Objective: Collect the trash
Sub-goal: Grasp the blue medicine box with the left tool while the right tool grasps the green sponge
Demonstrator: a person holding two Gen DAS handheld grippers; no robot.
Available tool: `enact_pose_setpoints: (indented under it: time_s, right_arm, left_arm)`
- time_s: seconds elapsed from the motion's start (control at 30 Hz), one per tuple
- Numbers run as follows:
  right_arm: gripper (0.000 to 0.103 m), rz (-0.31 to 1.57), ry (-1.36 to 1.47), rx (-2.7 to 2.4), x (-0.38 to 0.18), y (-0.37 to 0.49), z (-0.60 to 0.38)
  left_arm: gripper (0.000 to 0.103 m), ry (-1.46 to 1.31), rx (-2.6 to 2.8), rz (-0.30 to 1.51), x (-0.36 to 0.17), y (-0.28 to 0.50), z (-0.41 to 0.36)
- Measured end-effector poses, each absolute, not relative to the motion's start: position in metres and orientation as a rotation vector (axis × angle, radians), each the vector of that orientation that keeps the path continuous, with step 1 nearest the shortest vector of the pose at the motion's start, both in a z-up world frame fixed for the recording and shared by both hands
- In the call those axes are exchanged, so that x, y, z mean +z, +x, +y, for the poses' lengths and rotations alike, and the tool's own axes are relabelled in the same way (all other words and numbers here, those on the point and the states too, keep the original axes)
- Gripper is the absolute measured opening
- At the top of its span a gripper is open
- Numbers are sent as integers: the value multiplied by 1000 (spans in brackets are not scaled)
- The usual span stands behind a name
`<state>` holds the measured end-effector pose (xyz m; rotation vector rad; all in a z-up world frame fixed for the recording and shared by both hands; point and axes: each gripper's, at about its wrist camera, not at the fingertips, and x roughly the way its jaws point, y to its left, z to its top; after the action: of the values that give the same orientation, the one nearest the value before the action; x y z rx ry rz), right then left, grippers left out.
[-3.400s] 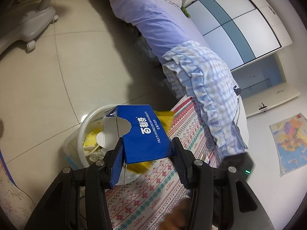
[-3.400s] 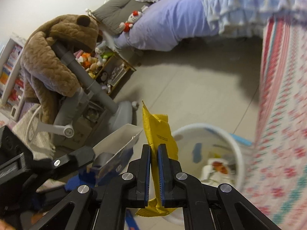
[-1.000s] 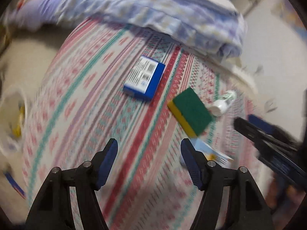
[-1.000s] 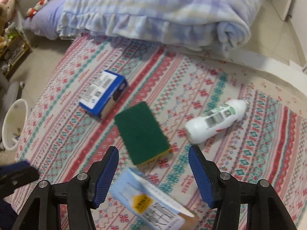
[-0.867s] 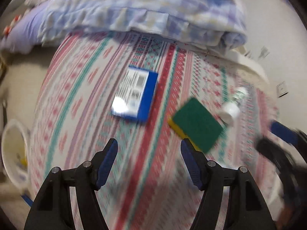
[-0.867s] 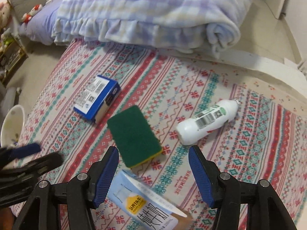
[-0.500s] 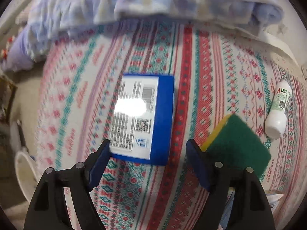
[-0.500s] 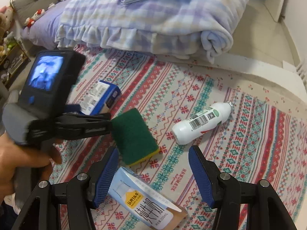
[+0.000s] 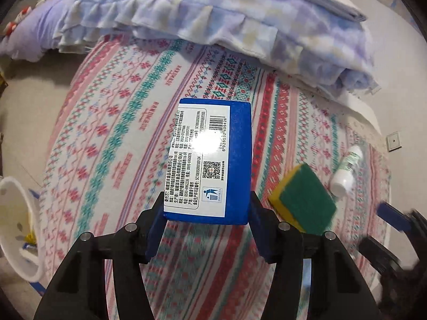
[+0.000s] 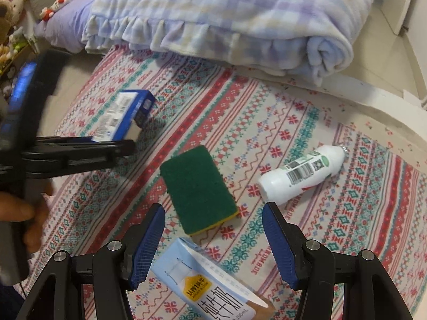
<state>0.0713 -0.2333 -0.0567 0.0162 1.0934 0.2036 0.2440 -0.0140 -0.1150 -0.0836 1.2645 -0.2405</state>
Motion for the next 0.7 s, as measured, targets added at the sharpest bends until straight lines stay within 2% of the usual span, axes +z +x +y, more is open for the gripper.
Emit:
enact_pose_setpoints:
  time_s: [0.2, 0.4, 0.5, 0.7]
  right_arm:
    - [66, 1137, -24, 204, -71, 79, -224]
    - [66, 1186, -96, 230, -87, 90, -208]
    - [66, 1203, -135, 274, -97, 95, -197]
    - [66, 1215, -195, 272, -117, 106, -189]
  left_arm:
    - [60, -127, -239, 1268, -77, 196, 3]
    - [60, -63, -271, 1236, -66, 161, 6]
    - [60, -75, -247, 1223, -70, 154, 29]
    - [60, -283, -230, 1289, -92, 162, 81]
